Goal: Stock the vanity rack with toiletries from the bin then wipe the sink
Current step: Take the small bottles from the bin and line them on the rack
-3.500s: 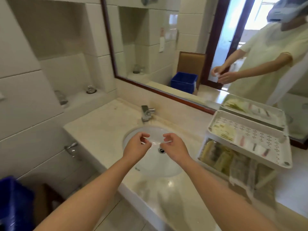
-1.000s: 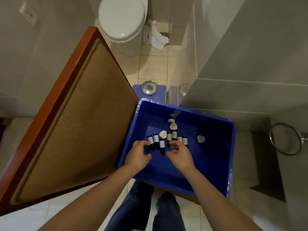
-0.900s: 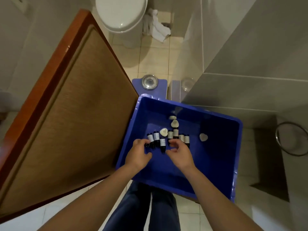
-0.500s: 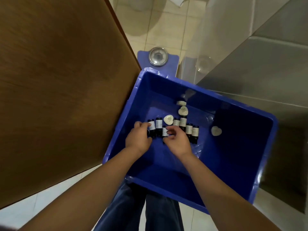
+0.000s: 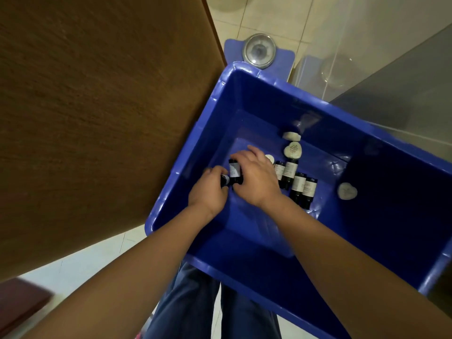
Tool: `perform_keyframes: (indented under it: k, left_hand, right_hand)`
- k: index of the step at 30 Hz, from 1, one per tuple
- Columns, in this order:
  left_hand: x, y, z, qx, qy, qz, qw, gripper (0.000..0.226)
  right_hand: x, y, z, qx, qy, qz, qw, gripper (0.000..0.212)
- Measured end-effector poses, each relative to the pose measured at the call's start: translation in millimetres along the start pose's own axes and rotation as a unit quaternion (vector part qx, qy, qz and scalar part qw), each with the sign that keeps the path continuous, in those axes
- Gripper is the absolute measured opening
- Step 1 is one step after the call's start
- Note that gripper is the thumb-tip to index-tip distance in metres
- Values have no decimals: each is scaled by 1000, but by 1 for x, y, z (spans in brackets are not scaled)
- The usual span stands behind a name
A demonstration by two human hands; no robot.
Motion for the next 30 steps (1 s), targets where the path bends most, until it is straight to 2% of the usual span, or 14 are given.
perform_keyframes:
  k: [6,16,19,23,30]
  left_hand:
    - [1,-12,-3,31,24,-2,999,25]
    - [0,-16,-4,47,24,8,999,25]
    - [3,-13,-6,44,27,12,999,25]
    - [9,-2,-15,28,31,14,999,24]
    - [37,32,-46,-2,36,0,999,19]
  right_hand:
    - [-15,-3,13,64,-66,-157,983,81]
    - [-24,-11,18,100,-32,-224,969,74]
    - [-18,-9,15,98,-7,-186,978,77]
    - [-1,-6,0,65,-1,-76,995,79]
    - [44,-1,-53,-61,24,77,995,74]
Point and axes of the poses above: each hand's wrist, its own z-axis towards the middle knuckle, its own x-axis out of the back of the hand, y = z × x, the point moved 5 cm from there along z, towards the middle knuckle, and after that the axes turned 4 degrees about -z, right-handed, at the moved point
